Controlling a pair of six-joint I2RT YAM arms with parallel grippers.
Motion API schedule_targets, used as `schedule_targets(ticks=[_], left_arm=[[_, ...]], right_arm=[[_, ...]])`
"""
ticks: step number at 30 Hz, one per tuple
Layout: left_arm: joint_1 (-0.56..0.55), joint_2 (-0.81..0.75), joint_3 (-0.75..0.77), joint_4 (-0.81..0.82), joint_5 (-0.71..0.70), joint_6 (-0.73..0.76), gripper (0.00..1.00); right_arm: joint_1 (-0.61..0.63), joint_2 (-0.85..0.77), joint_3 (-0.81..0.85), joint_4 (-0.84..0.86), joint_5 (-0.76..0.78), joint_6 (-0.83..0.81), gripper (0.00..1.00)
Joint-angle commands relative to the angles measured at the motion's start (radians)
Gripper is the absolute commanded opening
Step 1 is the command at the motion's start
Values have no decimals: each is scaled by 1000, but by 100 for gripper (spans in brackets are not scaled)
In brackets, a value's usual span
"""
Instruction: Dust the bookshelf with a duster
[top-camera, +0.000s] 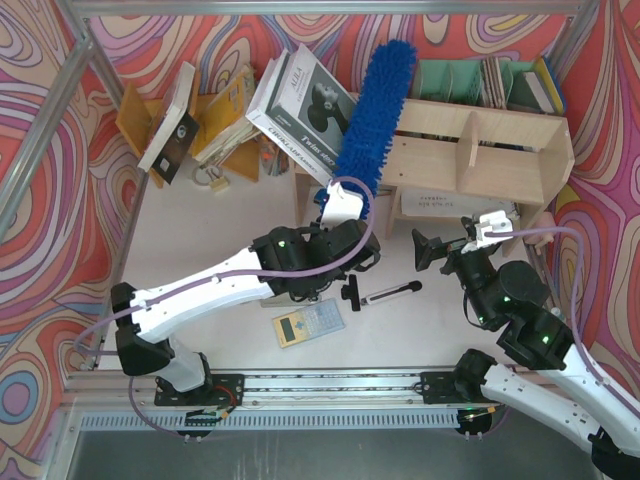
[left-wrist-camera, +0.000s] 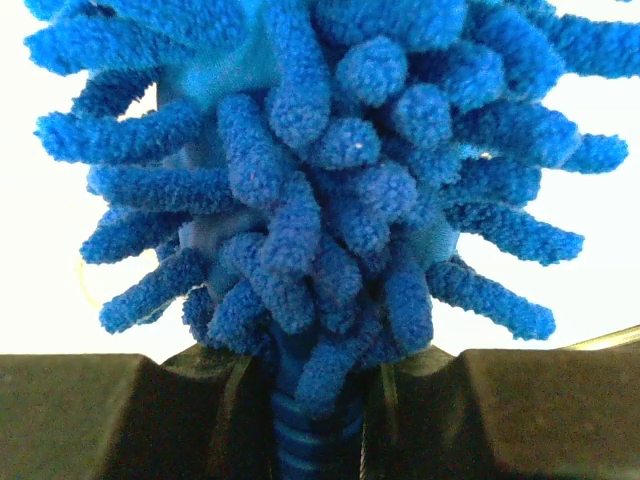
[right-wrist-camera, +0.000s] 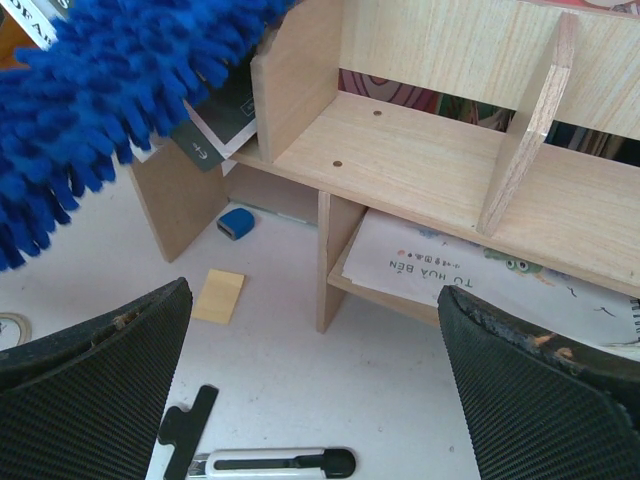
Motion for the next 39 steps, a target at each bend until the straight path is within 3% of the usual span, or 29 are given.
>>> schedule_targets(ticks=[1,7,11,15,19,21,24,30,34,39], left_arm=[[3,-4,70,-66,-32,26,0],[-12,-37,49,-109,-150,16,0],[-109,-146,-95,16,-359,125,0],[-143,-285,-273,212,-429,264,0],[-143,-508,-560,606,-461,491,0],[-142,-624,-739,900,-457,640,0],[-118,-737,-958,1209,-446,794,0],[0,-749,-1064,1279,-403,793,0],[60,-732,-1228,1571,-320,907,0],[174,-693,-1336,1696,-172,888,0]], right_arm=[[-1,-15,-6,42,-2,-8,99],[0,-20,-9,47,3,-11,99],[0,-12,-9,46,-1,-11,99],[-1,-5,-7,45,-3,-11,99],[0,-7,-8,44,-2,-9,99],[0,-10,-8,44,-1,-10,99],[0,-8,-10,46,0,-10,99],[-1,11,-7,42,-1,-8,99],[0,12,-6,39,-1,-6,99],[-1,9,-10,41,3,-6,99]])
